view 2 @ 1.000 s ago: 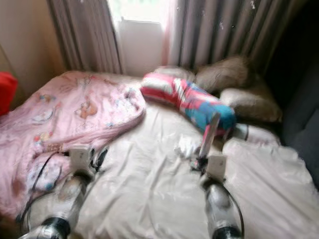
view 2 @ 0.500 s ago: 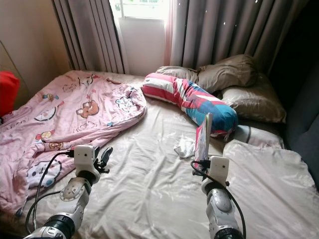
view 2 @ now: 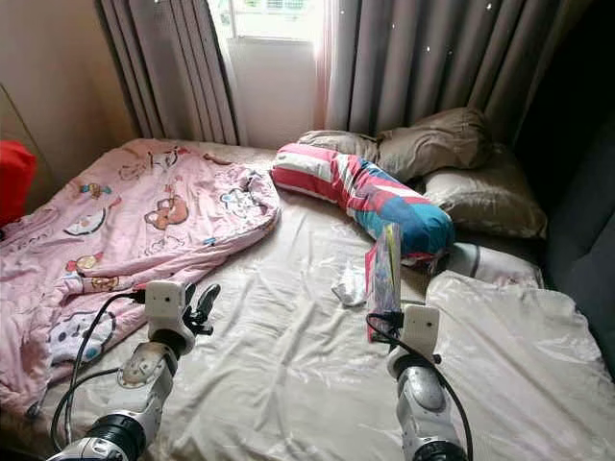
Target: Clean up the room
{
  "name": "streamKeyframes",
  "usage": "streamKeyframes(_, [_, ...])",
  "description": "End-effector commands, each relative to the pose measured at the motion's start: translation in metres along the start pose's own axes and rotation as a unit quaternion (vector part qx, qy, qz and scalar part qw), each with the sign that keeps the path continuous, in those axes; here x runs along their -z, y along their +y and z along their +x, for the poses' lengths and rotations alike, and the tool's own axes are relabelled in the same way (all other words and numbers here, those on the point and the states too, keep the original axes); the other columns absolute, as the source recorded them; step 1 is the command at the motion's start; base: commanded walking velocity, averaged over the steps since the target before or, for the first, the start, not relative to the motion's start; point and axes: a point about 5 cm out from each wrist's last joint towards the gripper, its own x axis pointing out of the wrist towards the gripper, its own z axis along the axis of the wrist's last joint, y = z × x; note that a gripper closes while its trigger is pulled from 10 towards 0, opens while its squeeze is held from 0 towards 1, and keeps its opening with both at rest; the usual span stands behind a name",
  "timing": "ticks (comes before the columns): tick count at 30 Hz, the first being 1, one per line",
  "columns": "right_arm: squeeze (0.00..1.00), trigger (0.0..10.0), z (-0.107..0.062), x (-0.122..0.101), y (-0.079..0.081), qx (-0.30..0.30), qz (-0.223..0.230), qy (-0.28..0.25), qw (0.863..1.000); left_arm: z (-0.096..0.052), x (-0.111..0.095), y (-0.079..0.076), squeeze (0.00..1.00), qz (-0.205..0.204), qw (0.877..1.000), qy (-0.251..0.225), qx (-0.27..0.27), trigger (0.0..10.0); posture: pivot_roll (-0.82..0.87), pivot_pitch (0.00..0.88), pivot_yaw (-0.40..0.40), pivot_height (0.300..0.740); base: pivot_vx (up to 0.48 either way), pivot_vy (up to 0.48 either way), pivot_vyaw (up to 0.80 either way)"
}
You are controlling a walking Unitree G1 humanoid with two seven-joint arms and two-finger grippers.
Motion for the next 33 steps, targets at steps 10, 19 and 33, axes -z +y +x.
streamKeyframes(10, [0.0,10.0,0.0026,-0.0053,0.0073,-0.017,0.001,-0.011,1.0,-0.0011,0.0029,-0.0012,0.0,-0.004,1.0,0.007,0.004,10.0,-0.07,0.027,-0.011,0.675,0.0,0.0,0.0])
streamKeyframes(19, [0.0,10.0,0.0011,-0.002,0.0081,-0.022,0.008,-0.007,1.0,-0.0009,0.0033,-0.0022,0.0,-0.003,1.0,0.009,0.007,10.0,-0.07,0.021,-0.009,0.675,0.0,0.0,0.0])
streamKeyframes(33, [0.0,10.0,0.0017,-0.0009,0.0074,-0.022,0.007,0.003,1.0,-0.0002,0.0044,-0.0023,0.0,-0.012,1.0,0.015,0.004,10.0,-0.07,0.029,-0.01,0.675,0.0,0.131,0.0])
